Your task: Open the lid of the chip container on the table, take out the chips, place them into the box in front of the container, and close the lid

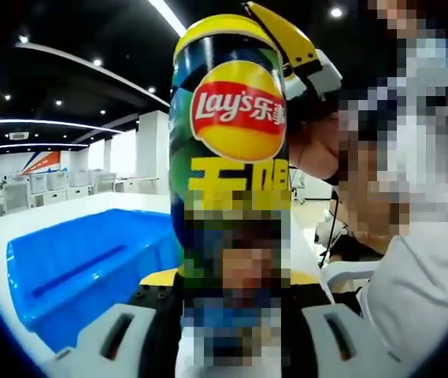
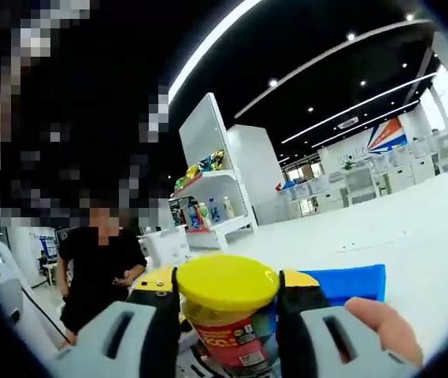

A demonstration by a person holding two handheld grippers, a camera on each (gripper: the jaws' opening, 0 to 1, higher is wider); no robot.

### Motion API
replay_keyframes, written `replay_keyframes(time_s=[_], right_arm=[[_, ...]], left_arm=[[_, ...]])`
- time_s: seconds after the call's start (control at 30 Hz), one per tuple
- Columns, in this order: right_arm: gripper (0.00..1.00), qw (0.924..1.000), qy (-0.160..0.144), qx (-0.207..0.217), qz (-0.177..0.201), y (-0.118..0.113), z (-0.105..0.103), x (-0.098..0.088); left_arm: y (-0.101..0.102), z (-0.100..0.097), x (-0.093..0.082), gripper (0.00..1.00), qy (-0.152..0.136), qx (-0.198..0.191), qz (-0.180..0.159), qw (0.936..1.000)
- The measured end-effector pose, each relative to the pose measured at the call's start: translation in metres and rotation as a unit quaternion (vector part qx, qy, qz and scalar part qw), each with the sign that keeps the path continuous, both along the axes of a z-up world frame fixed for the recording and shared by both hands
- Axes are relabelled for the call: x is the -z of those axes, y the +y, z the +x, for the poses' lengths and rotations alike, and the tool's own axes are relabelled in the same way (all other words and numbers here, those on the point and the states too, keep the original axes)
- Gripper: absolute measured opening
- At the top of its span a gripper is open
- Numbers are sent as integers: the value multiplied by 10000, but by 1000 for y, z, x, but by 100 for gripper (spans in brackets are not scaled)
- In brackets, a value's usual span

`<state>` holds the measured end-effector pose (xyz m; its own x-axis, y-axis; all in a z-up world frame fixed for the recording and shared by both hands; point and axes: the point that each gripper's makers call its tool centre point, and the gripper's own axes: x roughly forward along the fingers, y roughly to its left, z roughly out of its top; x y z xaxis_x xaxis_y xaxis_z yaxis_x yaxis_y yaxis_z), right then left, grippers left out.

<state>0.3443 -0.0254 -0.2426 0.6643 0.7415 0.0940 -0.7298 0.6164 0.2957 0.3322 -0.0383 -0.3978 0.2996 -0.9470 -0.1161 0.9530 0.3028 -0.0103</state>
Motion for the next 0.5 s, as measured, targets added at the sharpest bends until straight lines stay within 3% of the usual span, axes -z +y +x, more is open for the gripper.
replay_keyframes(time_s=[0.17, 0.23, 0.43, 0.5], right_arm=[[47, 9995, -148, 236, 123, -15, 2, -10], [47, 9984, -323, 468, 65, -25, 4, -15], [47, 9964, -437, 722, -52, -41, 0, -16], [47, 9919, -654, 1061, -228, -56, 5, -17]], left_arm=[[0, 1, 1, 48, -10, 3, 58, 10000], [0, 1, 1, 48, -18, 7, 82, 10000], [0, 1, 2, 48, -35, -45, 124, 9999], [0, 1, 2, 48, -33, -50, 101, 9999]])
